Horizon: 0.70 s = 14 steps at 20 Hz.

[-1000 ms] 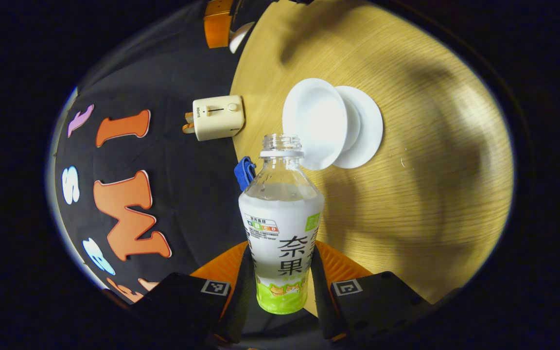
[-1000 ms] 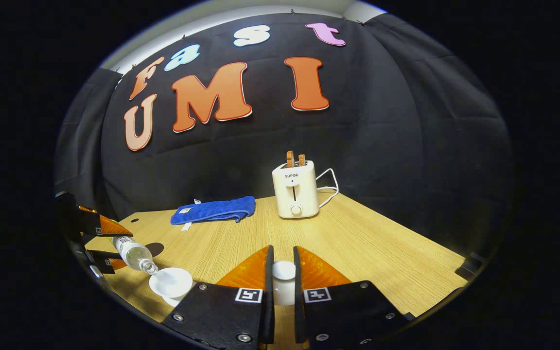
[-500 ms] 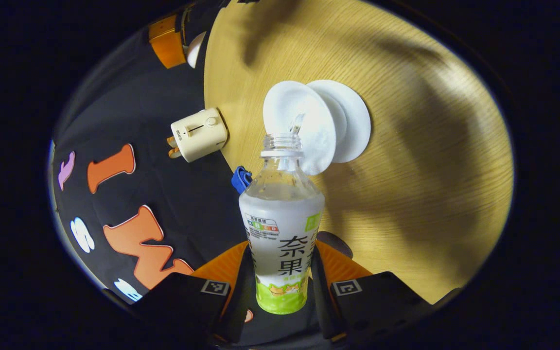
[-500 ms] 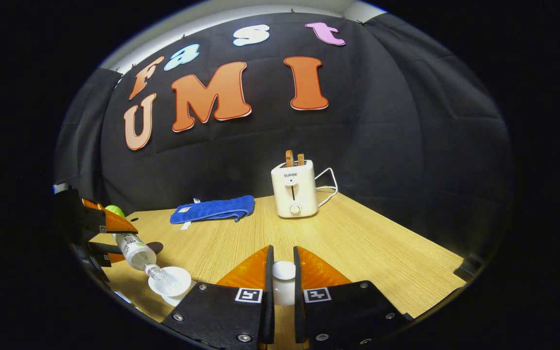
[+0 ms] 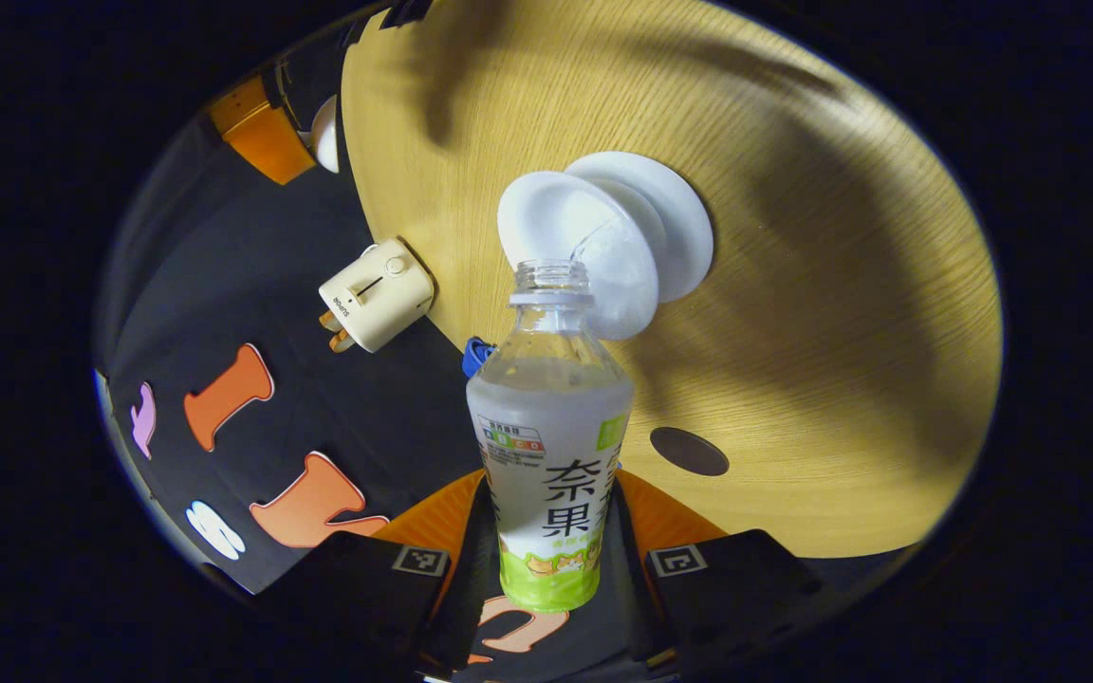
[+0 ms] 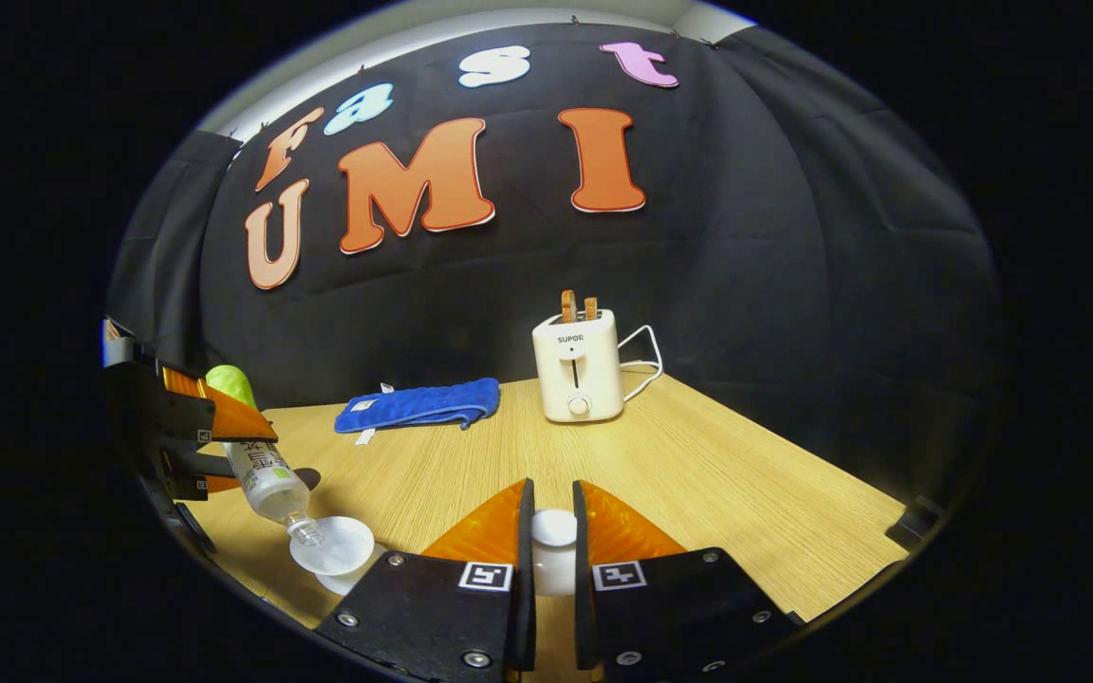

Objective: Open the teacup lid with one hand, grasp the water bottle and pour water into the teacup with the other hand; after pouring, place the water bottle on the coaster and then close the teacup lid.

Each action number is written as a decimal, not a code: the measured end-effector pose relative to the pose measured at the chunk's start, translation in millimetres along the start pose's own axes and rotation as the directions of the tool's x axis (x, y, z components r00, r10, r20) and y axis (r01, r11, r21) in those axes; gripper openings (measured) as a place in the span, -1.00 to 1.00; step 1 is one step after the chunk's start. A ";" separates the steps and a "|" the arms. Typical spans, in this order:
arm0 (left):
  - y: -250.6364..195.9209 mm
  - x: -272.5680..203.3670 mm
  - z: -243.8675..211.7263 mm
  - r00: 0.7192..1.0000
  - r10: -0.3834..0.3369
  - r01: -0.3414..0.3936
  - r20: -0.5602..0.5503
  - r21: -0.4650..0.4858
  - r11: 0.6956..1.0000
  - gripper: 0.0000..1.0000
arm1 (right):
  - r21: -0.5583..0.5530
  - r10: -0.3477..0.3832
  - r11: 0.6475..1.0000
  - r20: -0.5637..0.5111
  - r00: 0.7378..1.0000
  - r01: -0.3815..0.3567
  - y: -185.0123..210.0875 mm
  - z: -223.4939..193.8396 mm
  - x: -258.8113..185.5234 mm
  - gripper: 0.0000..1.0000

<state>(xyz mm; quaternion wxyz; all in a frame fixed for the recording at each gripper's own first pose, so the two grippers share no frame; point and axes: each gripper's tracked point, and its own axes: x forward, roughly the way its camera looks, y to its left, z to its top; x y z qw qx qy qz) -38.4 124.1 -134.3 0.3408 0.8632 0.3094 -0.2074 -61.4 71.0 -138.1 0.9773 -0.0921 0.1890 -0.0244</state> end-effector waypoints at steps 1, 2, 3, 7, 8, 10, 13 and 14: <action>-3.8 0.5 1.8 1.000 -0.005 0.005 0.010 -0.023 1.000 0.21 | 0.000 -0.002 1.000 -0.001 1.000 0.002 -0.6 0.7 0.3 -0.67; -9.3 0.7 1.5 0.999 -0.026 0.027 0.019 -0.061 0.998 0.21 | 0.003 -0.002 1.000 -0.001 1.000 0.002 -1.6 0.8 -0.1 -0.67; -15.0 1.4 4.8 0.998 -0.045 0.049 0.040 -0.106 0.993 0.25 | 0.007 -0.002 1.000 0.000 1.000 0.002 -2.0 1.3 -0.1 -0.67; -32.3 10.6 6.5 0.993 -0.072 0.099 0.090 -0.339 0.935 0.24 | 0.022 -0.007 1.000 0.001 1.000 0.007 -7.1 2.1 -0.9 -0.67; -34.7 11.9 5.9 0.993 -0.062 0.098 0.099 -0.418 0.903 0.19 | 0.027 -0.007 1.000 0.001 1.000 0.007 -8.2 2.1 -1.1 -0.67; -34.7 11.4 1.7 0.993 -0.028 0.087 0.113 -0.563 0.822 0.19 | 0.035 -0.009 0.999 0.001 1.000 0.009 -9.3 2.5 -0.8 -0.67; -40.6 20.6 2.9 0.991 -0.011 0.111 0.136 -0.752 0.650 0.24 | 0.040 -0.010 0.999 -0.003 1.000 0.010 -10.2 0.6 -0.6 -0.67; -39.5 26.6 3.2 0.989 -0.004 0.119 0.145 -0.797 0.592 0.18 | 0.042 -0.011 0.999 -0.006 1.000 0.011 -10.4 -0.5 -0.4 -0.67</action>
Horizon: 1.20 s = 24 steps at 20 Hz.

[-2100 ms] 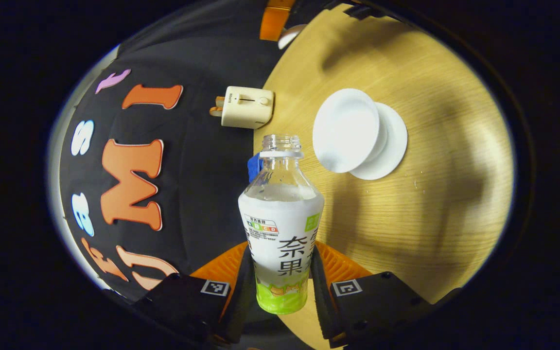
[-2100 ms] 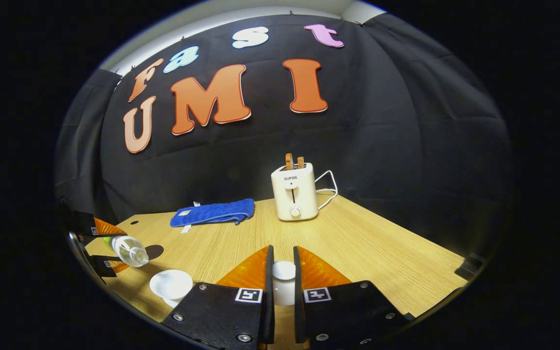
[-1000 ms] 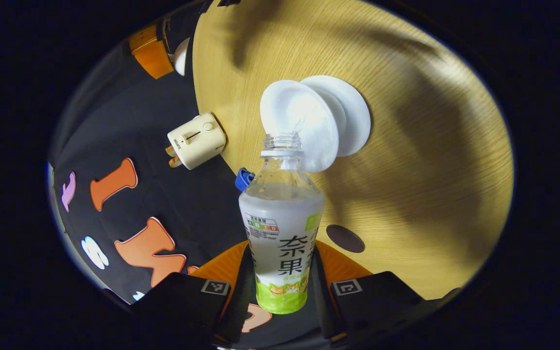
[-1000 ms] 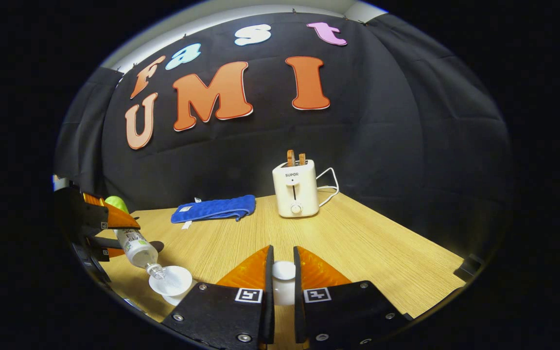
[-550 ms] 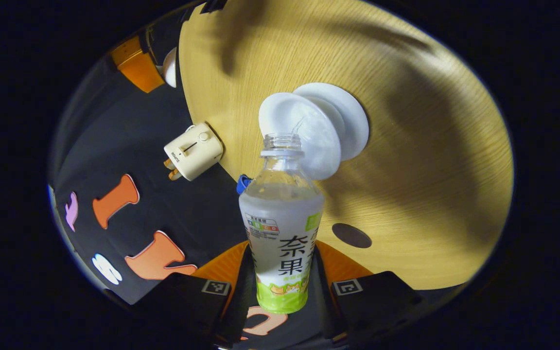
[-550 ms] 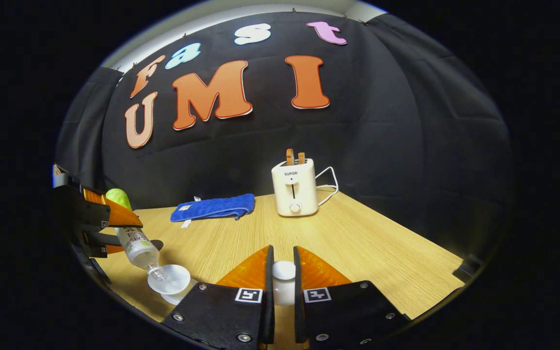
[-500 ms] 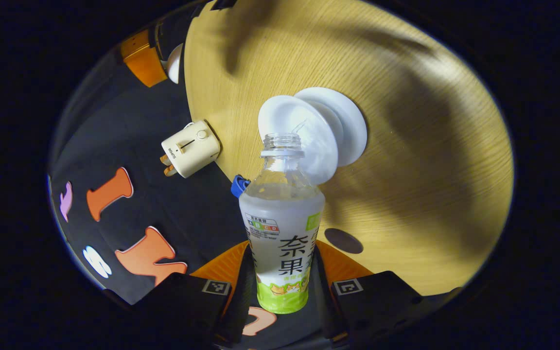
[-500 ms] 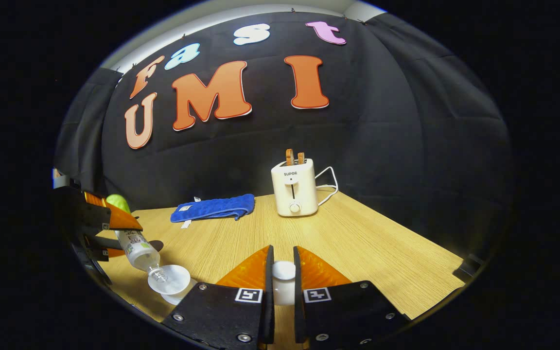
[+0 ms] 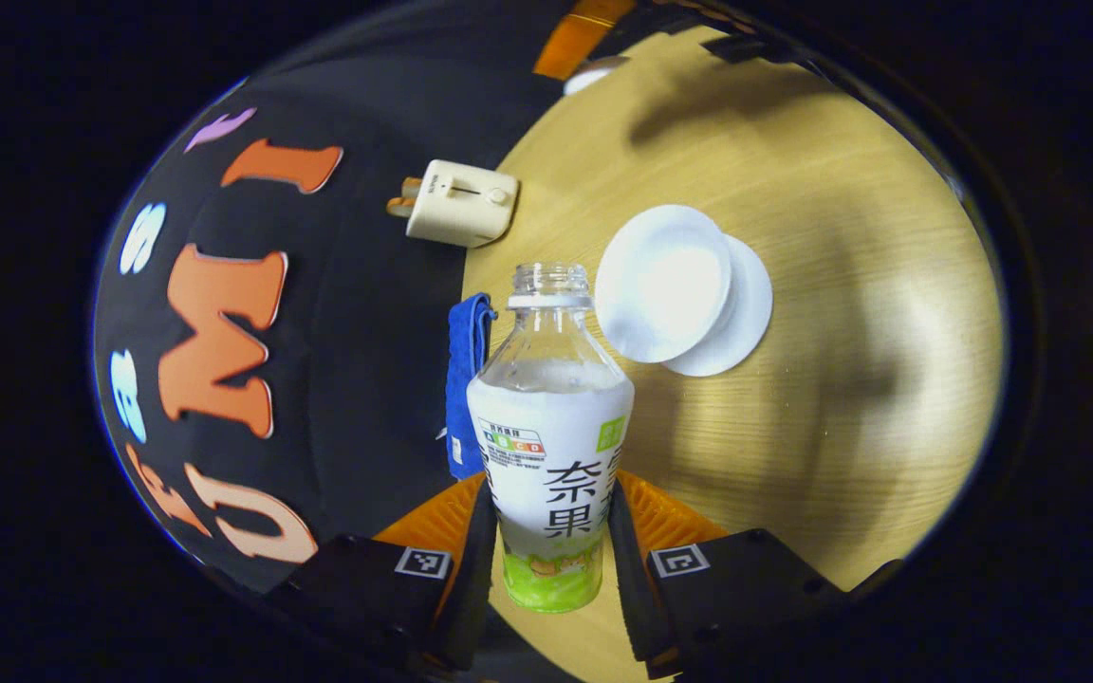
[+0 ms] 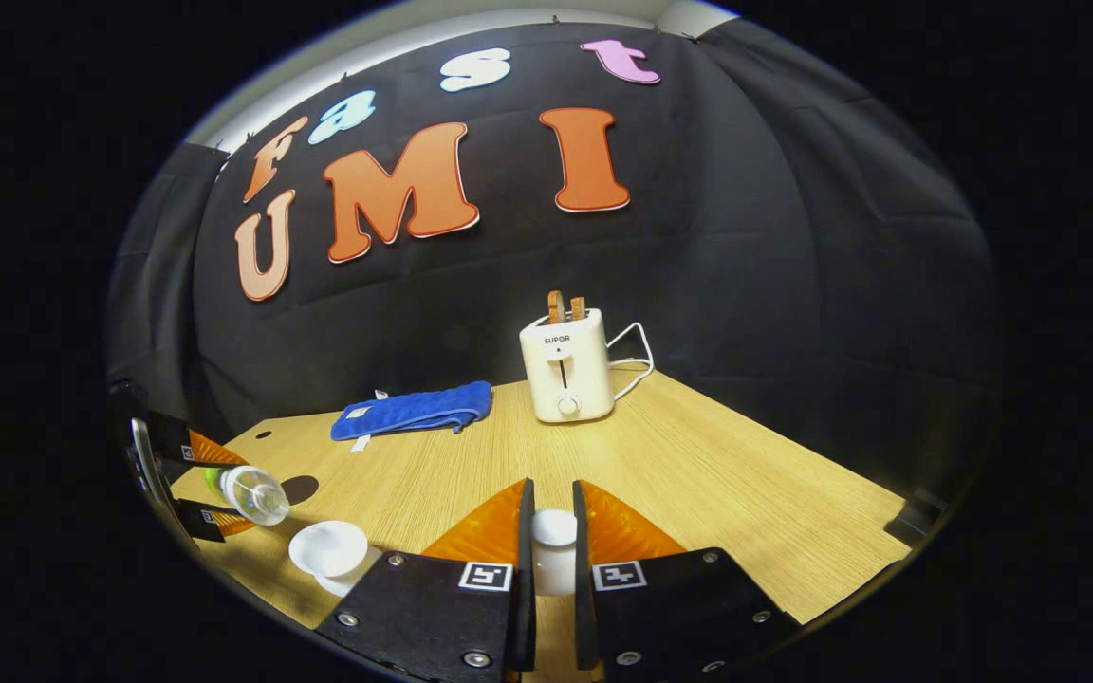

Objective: Open the teacup lid with one hand, grasp the water bottle and pour water into the teacup with the other hand; after pouring, place the water bottle on the coaster and then close the teacup lid.

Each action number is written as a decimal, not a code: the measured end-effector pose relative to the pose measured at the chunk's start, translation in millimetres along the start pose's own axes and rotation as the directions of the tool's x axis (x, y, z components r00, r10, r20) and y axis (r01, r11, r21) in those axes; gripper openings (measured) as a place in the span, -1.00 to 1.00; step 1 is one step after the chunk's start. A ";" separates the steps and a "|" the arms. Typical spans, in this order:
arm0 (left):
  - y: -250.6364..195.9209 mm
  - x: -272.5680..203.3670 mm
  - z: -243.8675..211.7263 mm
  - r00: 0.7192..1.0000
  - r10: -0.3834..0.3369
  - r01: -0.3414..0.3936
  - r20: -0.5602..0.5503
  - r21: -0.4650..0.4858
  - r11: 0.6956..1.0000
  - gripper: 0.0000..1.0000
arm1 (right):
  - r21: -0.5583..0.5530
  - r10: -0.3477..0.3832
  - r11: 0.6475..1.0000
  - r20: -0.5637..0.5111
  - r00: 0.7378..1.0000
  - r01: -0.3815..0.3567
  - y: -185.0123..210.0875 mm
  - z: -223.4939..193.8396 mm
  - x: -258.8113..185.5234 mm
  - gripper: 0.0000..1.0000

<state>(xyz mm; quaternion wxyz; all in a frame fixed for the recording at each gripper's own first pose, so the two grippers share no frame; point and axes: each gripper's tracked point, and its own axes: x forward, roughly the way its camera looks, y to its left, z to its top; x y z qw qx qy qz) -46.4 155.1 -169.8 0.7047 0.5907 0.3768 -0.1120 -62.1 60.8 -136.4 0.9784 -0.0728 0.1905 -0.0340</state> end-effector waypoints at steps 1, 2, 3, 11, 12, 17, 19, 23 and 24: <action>1.0 2.6 -1.8 1.000 0.001 0.000 0.013 -0.075 0.997 0.17 | 0.000 0.000 1.000 -0.002 1.000 0.000 0.5 -0.6 0.5 -0.67; 0.0 2.5 -3.1 1.000 0.004 -0.001 0.025 -0.139 0.990 0.18 | -0.002 -0.001 1.000 -0.005 1.000 0.001 0.8 -1.9 1.1 -0.67; 2.5 1.3 -7.7 0.999 0.016 -0.010 0.029 -0.197 0.980 0.17 | -0.005 -0.001 1.000 -0.007 1.000 0.001 1.8 -2.5 1.3 -0.67; 27.0 3.2 -26.3 0.987 0.116 -0.010 0.109 -0.683 0.730 0.24 | -0.023 0.014 1.000 -0.024 1.000 -0.015 13.9 -9.9 2.8 -0.67; 33.4 2.7 -29.7 0.985 0.133 -0.012 0.111 -0.724 0.690 0.24 | -0.028 0.017 0.999 -0.028 0.999 -0.018 16.1 -12.3 3.9 -0.67; 86.4 -14.6 -52.2 0.948 0.294 -0.045 0.120 -0.867 0.497 0.18 | -0.053 0.036 0.998 -0.045 0.998 -0.038 27.2 -18.6 5.0 -0.67; 97.3 -24.3 -58.1 0.939 0.322 -0.032 0.123 -0.900 0.436 0.19 | -0.055 0.039 0.998 -0.051 0.998 -0.042 29.2 -20.5 5.6 -0.67; 114.7 4.6 -76.4 0.928 0.355 -0.011 0.113 -0.944 0.330 0.24 | -0.055 0.037 0.998 -0.060 0.998 -0.040 28.0 -23.9 8.2 -0.67; 113.4 13.7 -77.0 0.929 0.348 0.014 0.121 -0.956 0.294 0.19 | -0.053 0.038 0.998 -0.065 0.997 -0.041 28.3 -26.0 9.3 -0.67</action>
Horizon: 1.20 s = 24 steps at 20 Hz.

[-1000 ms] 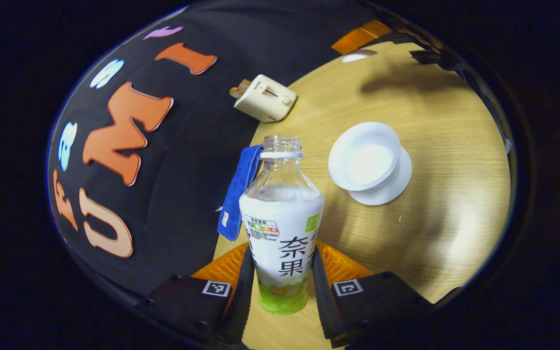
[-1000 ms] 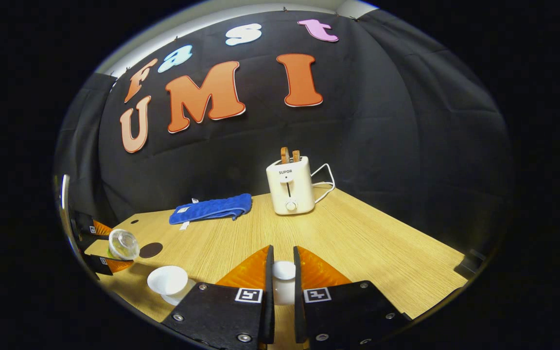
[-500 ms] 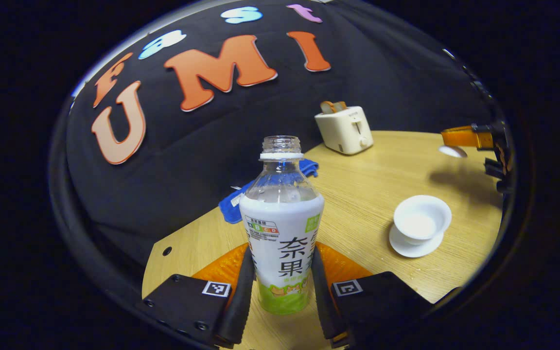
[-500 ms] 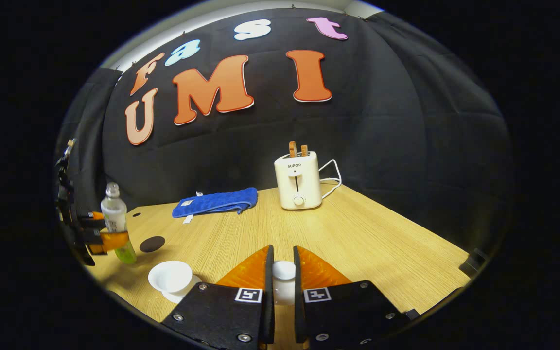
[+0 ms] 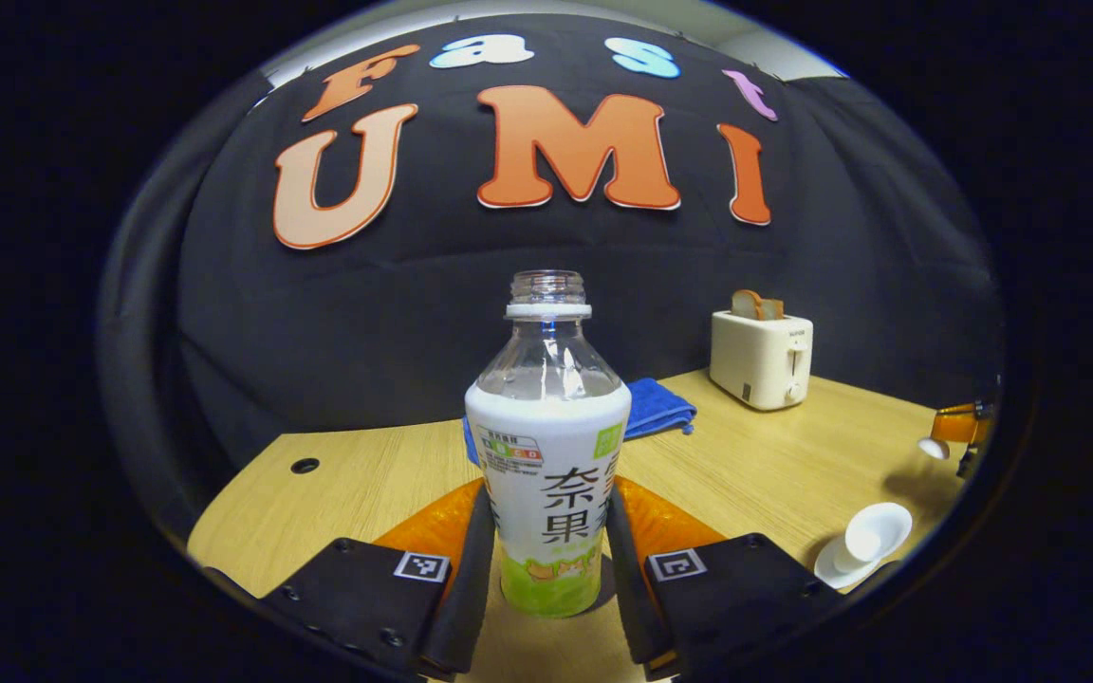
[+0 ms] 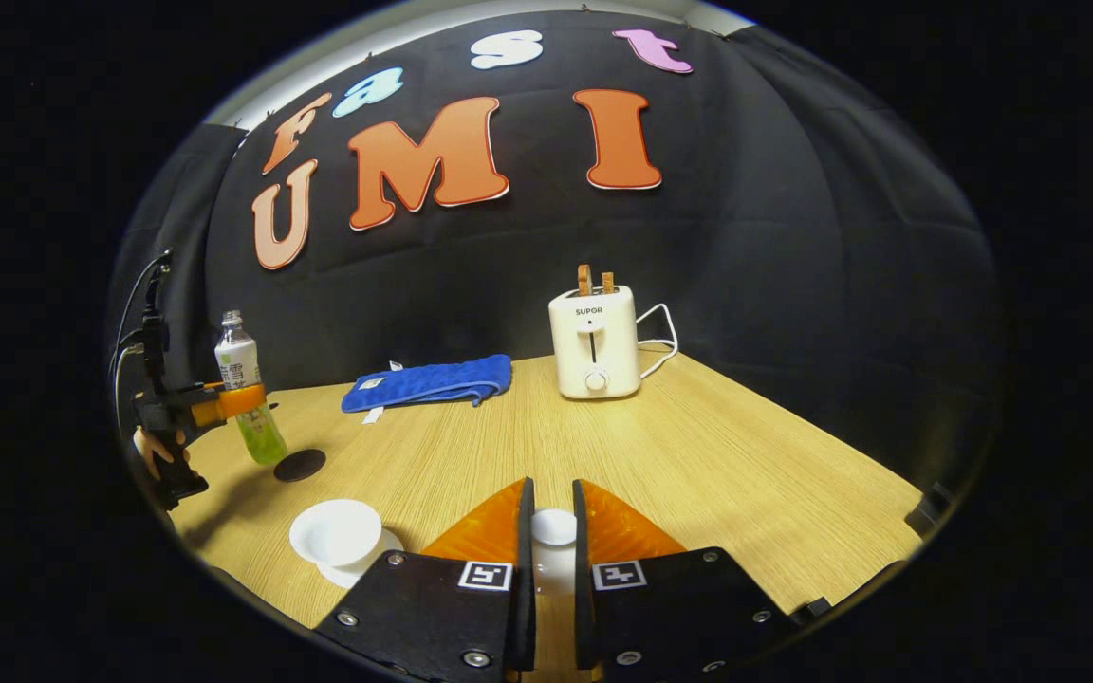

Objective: Open the teacup lid with one hand, grasp the water bottle and pour water into the teacup with the other hand; after pouring, place the water bottle on the coaster and then close the teacup lid.

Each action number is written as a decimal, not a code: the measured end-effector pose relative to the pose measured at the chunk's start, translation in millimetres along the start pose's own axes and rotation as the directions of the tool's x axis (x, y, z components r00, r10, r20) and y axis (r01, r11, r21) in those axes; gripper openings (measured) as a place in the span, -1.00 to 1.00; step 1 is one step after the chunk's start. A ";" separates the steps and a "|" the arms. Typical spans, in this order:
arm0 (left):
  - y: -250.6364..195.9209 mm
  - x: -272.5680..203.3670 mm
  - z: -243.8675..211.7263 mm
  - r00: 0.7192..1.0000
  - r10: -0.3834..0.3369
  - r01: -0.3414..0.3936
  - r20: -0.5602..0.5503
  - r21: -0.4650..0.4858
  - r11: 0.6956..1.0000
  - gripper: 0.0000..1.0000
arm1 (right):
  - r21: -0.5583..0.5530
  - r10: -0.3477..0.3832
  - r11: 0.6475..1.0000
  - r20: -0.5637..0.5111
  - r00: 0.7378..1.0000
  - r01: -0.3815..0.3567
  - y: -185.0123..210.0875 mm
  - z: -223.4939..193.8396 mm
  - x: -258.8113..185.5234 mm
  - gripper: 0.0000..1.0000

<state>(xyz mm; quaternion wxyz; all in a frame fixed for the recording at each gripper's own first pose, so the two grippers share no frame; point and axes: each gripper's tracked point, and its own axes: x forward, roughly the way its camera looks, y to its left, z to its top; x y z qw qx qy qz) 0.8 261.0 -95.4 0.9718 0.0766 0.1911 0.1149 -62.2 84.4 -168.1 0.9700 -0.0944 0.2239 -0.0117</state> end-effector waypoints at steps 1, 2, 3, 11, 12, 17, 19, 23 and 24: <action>0.2 3.5 -3.0 1.000 -0.005 0.005 -0.008 -0.044 0.999 0.23 | 0.003 0.001 1.000 -0.006 1.000 -0.001 -0.2 -2.1 1.1 -0.67; 4.9 6.3 -7.4 1.000 0.001 -0.002 -0.018 -0.066 0.998 0.21 | 0.002 0.001 1.000 -0.013 1.000 -0.001 -0.1 -4.3 2.4 -0.67; 8.7 9.5 -11.8 1.000 0.013 -0.015 -0.025 -0.066 0.998 0.19 | -0.001 0.000 1.000 -0.017 1.000 0.000 -0.1 -5.4 3.1 -0.67; 8.8 23.5 -25.2 0.999 -0.005 0.001 -0.046 -0.080 0.997 0.27 | -0.015 0.007 1.000 -0.029 1.000 -0.007 4.8 -10.7 6.0 -0.67; 8.1 24.6 -25.5 0.999 -0.006 0.002 -0.042 -0.084 0.997 0.29 | -0.017 0.008 1.000 -0.031 0.999 -0.009 5.1 -10.8 6.5 -0.67; 10.6 23.2 -29.2 1.000 -0.011 0.008 -0.027 -0.114 0.993 0.27 | -0.016 0.010 1.000 -0.034 0.999 -0.010 4.4 -10.1 7.8 -0.67; 8.7 21.7 -30.4 1.000 -0.015 0.013 -0.017 -0.100 0.995 0.32 | -0.013 0.009 1.000 -0.037 0.999 -0.009 4.1 -12.1 8.0 -0.67; 0.7 23.6 -31.2 0.999 -0.023 0.023 -0.028 -0.028 0.999 0.41 | -0.015 0.013 1.000 -0.037 0.999 -0.014 7.1 -11.8 7.9 -0.67; -1.5 24.1 -30.1 0.999 -0.022 0.021 -0.027 -0.015 1.000 0.39 | -0.016 0.014 1.000 -0.036 0.999 -0.014 7.8 -11.4 7.3 -0.67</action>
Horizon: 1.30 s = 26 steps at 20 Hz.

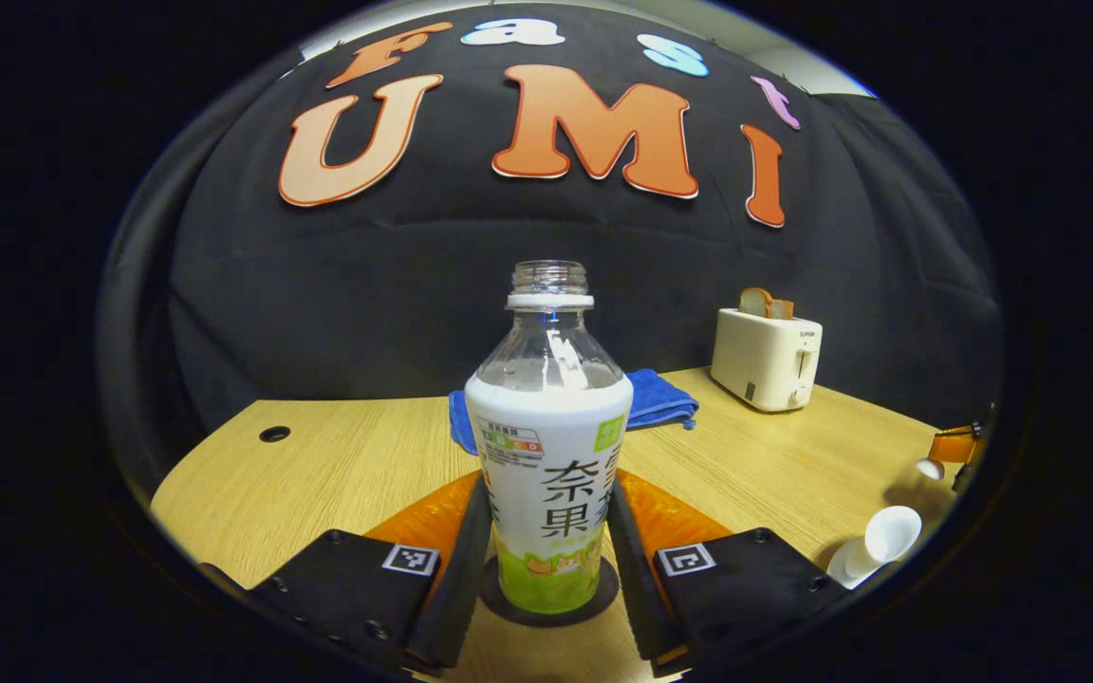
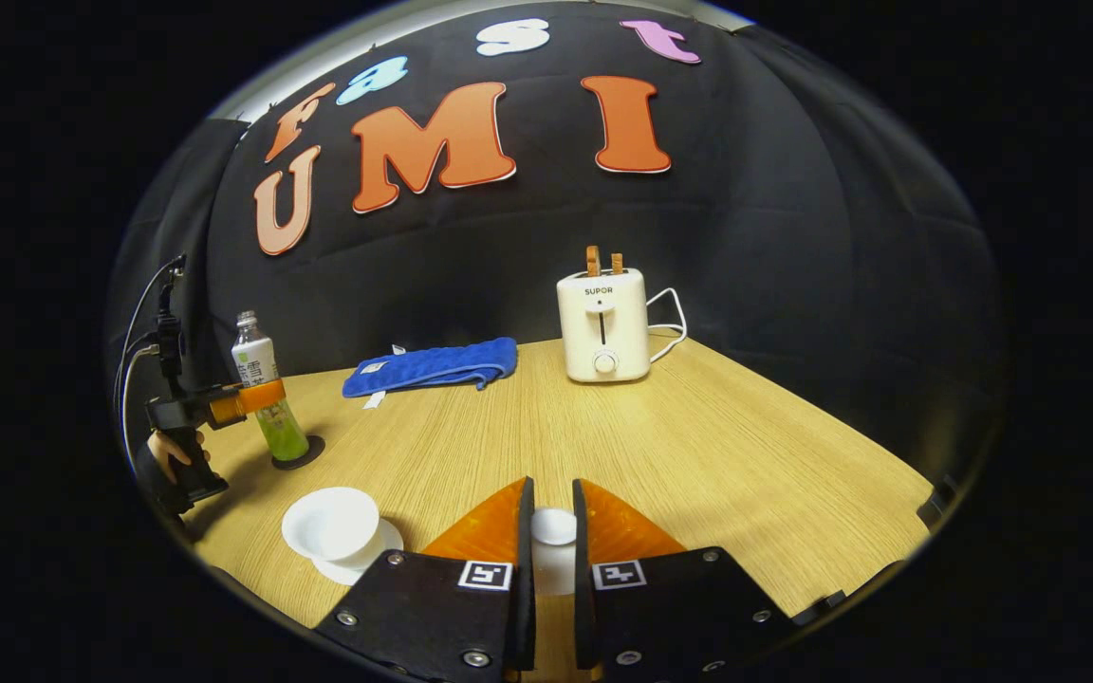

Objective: Open the teacup lid with one hand, grasp the water bottle and pour water into the teacup with the other hand; after pouring, place the water bottle on the coaster and then close the teacup lid.

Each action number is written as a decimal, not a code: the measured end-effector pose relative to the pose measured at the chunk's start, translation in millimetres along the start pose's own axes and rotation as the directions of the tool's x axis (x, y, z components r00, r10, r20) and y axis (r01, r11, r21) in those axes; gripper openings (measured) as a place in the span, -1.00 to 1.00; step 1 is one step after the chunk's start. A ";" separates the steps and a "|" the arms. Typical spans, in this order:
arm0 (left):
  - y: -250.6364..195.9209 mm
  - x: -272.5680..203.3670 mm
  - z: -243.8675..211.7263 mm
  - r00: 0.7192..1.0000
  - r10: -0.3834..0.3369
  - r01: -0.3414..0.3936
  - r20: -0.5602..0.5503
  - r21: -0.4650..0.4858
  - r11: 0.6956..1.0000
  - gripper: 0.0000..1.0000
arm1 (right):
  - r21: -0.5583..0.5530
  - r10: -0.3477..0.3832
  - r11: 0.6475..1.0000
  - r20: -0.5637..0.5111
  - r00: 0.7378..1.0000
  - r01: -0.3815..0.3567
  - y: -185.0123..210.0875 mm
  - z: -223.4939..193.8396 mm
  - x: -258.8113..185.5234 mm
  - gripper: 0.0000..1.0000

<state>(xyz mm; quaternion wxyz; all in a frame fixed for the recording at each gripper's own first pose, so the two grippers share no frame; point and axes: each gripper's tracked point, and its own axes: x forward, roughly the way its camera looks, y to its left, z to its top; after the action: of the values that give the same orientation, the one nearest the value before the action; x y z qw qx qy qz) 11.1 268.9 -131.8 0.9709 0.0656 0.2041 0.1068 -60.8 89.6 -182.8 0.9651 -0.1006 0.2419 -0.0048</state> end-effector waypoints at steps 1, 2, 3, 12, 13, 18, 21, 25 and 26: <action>0.3 0.0 -1.3 1.000 0.001 -0.001 0.002 0.005 1.000 0.39 | -0.001 0.001 1.000 0.001 1.000 -0.001 0.6 0.2 -0.2 -0.67; -0.1 -0.8 -1.7 1.000 0.004 -0.004 0.004 0.008 1.000 0.39 | -0.001 0.001 1.000 0.002 1.000 -0.001 0.3 -0.2 0.1 -0.67; 0.0 -1.0 -2.0 1.000 0.006 -0.006 0.005 0.004 1.000 0.39 | -0.001 0.002 1.000 0.004 1.000 -0.002 0.9 0.9 -0.4 -0.67; 2.5 0.2 -15.8 1.000 0.011 -0.011 -0.012 -0.019 1.000 0.45 | -0.014 0.053 0.999 0.031 0.998 -0.052 33.6 7.6 -7.3 -0.67; -0.2 -1.5 -15.4 1.000 0.000 0.000 -0.009 -0.020 1.000 0.45 | -0.012 0.062 0.998 0.041 0.997 -0.061 40.3 10.2 -7.8 -0.67; -2.6 -6.7 -19.2 1.000 -0.002 0.002 0.000 -0.029 1.000 0.70 | -0.050 0.153 0.988 0.082 0.985 -0.149 89.1 24.6 -13.0 -0.68; -0.6 -15.7 -22.8 1.000 0.019 -0.019 0.001 -0.035 0.999 0.75 | -0.058 0.217 0.975 0.061 0.974 -0.213 122.0 18.2 -9.2 -0.67; 0.2 -33.2 -24.8 0.999 0.037 -0.037 0.015 -0.031 0.999 1.00 | -0.103 0.255 0.962 0.028 0.966 -0.251 149.0 4.2 -1.7 -0.67; 0.1 -37.1 -23.3 0.999 0.040 -0.039 0.026 -0.034 0.999 1.00 | -0.109 0.261 0.960 0.020 0.965 -0.257 152.5 0.5 -1.0 -0.67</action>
<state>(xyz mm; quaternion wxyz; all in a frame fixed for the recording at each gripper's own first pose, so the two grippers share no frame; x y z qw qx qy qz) -31.7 262.3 -138.8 0.9723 0.0546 0.1877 0.1283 -67.5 239.1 -211.8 0.9548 -0.1188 0.2362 0.1361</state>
